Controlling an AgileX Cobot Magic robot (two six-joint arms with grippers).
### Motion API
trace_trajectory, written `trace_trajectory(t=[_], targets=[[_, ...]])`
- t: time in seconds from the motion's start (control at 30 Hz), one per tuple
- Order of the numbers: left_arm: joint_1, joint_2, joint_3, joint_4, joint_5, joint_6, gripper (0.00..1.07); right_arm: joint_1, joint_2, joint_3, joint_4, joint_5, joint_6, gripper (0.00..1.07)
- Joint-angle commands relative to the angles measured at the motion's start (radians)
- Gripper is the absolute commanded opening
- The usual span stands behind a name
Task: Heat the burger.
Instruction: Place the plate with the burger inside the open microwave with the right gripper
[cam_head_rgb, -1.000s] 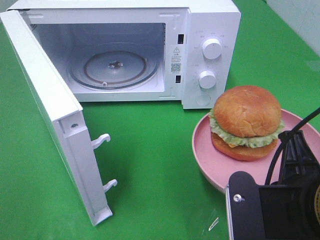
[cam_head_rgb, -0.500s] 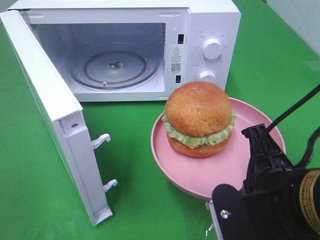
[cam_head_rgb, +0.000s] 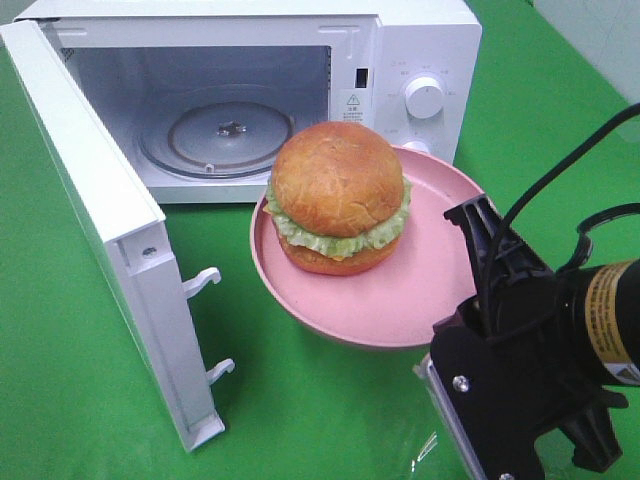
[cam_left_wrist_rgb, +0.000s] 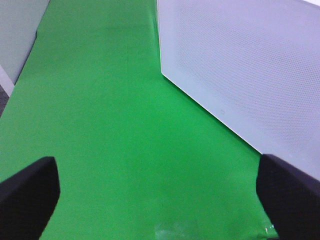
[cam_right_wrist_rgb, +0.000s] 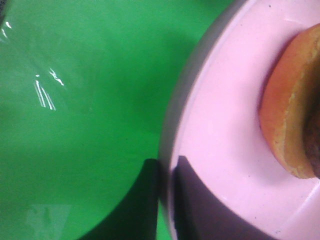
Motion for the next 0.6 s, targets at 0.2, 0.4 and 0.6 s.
trace_trajectory(t=[0.2, 0.4, 0.6], targets=[[-0.005, -0.017, 0.001, -0.005, 0.004, 0.0, 1.0, -0.112, -0.005, -0.005, 0.194, -0.1, -0.333, 0.0], [-0.005, -0.017, 0.001, -0.005, 0.004, 0.0, 1.0, -0.166, -0.005, -0.005, 0.434, -0.1, -0.612, 0.0], [-0.005, -0.017, 0.001, -0.005, 0.004, 0.0, 1.0, -0.231, -0.002, -0.006, 0.708, -0.1, -0.897, 0.0]])
